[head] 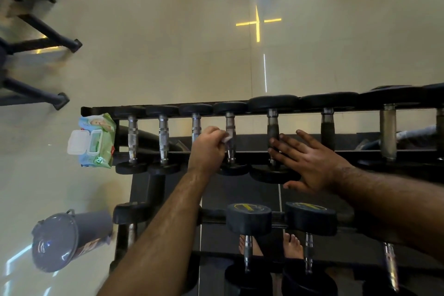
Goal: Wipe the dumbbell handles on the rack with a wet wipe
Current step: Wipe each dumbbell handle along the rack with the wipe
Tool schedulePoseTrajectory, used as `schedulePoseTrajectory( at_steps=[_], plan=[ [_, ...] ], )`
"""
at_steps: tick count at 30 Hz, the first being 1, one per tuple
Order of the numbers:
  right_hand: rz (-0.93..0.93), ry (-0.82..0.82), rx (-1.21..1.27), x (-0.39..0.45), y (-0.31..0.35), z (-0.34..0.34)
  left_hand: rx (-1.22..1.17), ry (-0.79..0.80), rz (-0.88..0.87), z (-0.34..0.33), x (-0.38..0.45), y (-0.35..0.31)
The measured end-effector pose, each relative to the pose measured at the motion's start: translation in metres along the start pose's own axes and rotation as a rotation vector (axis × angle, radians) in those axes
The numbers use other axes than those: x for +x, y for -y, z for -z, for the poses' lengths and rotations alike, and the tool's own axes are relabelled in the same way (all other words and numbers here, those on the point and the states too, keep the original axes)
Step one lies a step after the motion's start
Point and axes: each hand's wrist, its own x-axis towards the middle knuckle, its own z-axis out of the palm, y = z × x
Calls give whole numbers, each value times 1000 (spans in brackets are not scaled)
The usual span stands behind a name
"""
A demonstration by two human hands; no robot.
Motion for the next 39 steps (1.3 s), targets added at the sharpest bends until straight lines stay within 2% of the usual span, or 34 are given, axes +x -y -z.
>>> schedulePoseTrajectory(
  at_steps=[3,7,9,12,13,14,16,18,20,23,25,29,30,31,33,35,39],
  plan=[
    [2,3,-1,-1,1,2,-25,-98,12,-6,6,-3],
    [7,-2,-5,-1,1,4,-7,18,-3,-10,7,-8],
    [7,-4,-13,-1,1,4,46,160,20,-5,4,-8],
    [10,-4,-11,0,0,5,136,521,93,8,6,-10],
    [10,-7,-10,0,1,5,124,548,79,11,10,-13],
    [10,-8,-8,0,2,6,100,499,37,12,15,-17],
    [6,-11,-8,-2,2,5,78,218,-92,9,26,-23],
    [1,-12,-7,-2,3,5,180,2,-199,2,39,-25],
    [-4,-25,-13,-1,4,4,354,-14,-299,-9,49,-22],
    [-4,-41,-32,-1,4,1,531,140,-410,-21,50,-22],
    [-2,-54,-37,-1,3,0,525,255,-408,-22,38,-27],
    [6,-59,-51,0,4,-2,326,618,-162,-10,22,-21],
    [5,-63,-52,-1,3,-2,302,595,-147,-7,23,-18],
    [6,-68,-52,0,2,-2,274,485,-170,-6,26,-15],
    [12,-80,-51,-1,1,-3,239,142,-243,-8,33,-5],
    [11,-86,-56,-2,2,-4,260,-61,-245,-14,36,0],
    [10,-83,-65,-1,3,-4,158,-54,-136,-17,24,6]
  ],
)
